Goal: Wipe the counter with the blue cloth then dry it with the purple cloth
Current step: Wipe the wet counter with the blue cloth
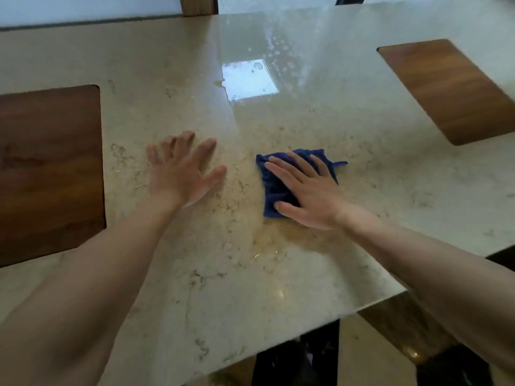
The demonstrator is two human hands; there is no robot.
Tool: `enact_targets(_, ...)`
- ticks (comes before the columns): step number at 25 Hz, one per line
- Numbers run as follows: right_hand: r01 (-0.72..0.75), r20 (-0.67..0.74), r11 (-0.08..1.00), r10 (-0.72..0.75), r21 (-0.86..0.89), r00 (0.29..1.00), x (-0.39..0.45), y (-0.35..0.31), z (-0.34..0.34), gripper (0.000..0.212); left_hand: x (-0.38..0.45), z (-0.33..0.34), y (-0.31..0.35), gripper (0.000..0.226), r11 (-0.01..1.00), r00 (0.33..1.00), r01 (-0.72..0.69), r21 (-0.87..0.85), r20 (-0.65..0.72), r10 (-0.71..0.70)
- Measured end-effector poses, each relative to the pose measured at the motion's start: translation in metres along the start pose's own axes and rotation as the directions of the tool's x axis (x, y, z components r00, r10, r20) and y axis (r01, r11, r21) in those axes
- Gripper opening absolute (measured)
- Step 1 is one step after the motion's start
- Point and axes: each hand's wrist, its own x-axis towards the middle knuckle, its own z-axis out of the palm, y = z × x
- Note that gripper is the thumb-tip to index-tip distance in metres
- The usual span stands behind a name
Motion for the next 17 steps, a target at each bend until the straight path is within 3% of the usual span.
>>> enact_targets(4, -0.220, -0.041, 0.975, 0.219, -0.016, 0.975, -0.082, -0.016, 0.022, 0.078, 0.000, -0.001, 0.002, 0.071, 1.000, 0.999, -0.009, 0.000, 0.043, 0.009)
enact_targets(7, -0.435, -0.115, 0.899, 0.438, 0.050, 0.892, -0.115, -0.042, 0.034, 0.079, -0.001, -0.006, 0.004, 0.070, 1.000, 0.998, -0.008, -0.012, 0.060, 0.009)
enact_targets(12, -0.746, -0.115, 0.640, 0.768, 0.185, 0.630, -0.121, -0.121, 0.057, 0.083, -0.004, -0.010, 0.007, 0.069, 1.000, 0.996, -0.008, -0.020, 0.085, 0.009)
enact_targets(17, -0.881, -0.050, 0.407, 0.912, 0.242, 0.408, -0.070, -0.156, 0.057, 0.086, -0.004, -0.009, 0.008, 0.068, 1.000, 0.997, -0.004, -0.031, 0.074, 0.007)
